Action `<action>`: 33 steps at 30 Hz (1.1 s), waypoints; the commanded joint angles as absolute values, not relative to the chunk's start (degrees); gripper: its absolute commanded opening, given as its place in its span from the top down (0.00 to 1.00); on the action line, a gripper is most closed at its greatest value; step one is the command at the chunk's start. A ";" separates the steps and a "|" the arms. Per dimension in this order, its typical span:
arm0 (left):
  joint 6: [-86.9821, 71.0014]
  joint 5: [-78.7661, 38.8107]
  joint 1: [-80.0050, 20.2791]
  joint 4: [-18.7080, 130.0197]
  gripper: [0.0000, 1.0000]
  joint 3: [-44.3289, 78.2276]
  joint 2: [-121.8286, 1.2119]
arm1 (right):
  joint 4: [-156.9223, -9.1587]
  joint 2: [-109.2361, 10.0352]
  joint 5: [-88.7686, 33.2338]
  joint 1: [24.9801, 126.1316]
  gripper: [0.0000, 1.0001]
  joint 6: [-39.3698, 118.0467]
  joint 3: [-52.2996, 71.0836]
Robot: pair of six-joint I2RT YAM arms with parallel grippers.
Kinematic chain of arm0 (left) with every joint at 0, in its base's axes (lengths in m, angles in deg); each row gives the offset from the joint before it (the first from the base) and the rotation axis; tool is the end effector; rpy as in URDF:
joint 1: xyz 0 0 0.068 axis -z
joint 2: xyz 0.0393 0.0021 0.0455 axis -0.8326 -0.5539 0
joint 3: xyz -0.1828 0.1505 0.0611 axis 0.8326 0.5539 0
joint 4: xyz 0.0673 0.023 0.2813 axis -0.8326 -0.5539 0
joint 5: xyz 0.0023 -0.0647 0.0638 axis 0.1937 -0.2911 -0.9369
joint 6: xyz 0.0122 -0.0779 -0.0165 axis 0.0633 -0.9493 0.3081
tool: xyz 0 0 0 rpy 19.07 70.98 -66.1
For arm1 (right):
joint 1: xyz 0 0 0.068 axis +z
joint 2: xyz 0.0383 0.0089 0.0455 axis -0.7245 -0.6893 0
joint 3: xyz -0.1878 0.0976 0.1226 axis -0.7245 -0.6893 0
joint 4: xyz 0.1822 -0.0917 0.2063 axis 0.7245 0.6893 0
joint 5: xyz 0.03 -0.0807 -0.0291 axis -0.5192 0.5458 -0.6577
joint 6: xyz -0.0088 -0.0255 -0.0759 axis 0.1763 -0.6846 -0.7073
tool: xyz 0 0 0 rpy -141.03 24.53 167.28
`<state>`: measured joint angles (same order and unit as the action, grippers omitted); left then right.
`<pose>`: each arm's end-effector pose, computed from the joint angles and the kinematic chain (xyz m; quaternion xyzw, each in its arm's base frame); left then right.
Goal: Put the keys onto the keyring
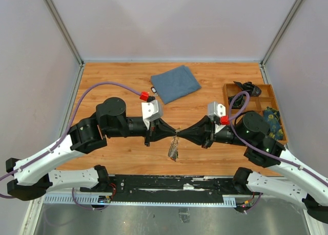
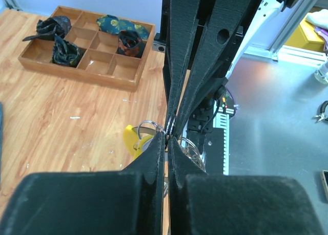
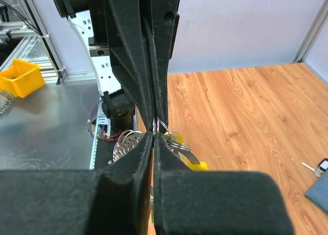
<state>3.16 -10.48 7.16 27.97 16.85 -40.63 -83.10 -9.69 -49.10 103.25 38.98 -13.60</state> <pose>0.1027 -0.2542 0.4213 0.4786 0.5880 -0.4392 0.4819 0.0997 0.2140 0.4071 -0.4368 0.4756 0.5273 0.5522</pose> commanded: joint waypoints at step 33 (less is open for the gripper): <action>13.36 -14.04 7.89 1.72 0.99 -0.35 -54.35 | -64.94 -16.36 -46.98 102.59 0.70 23.42 -6.02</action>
<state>12.61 -14.92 7.21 0.67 1.75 -54.77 -62.86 -16.05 -45.21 103.25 22.94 -6.61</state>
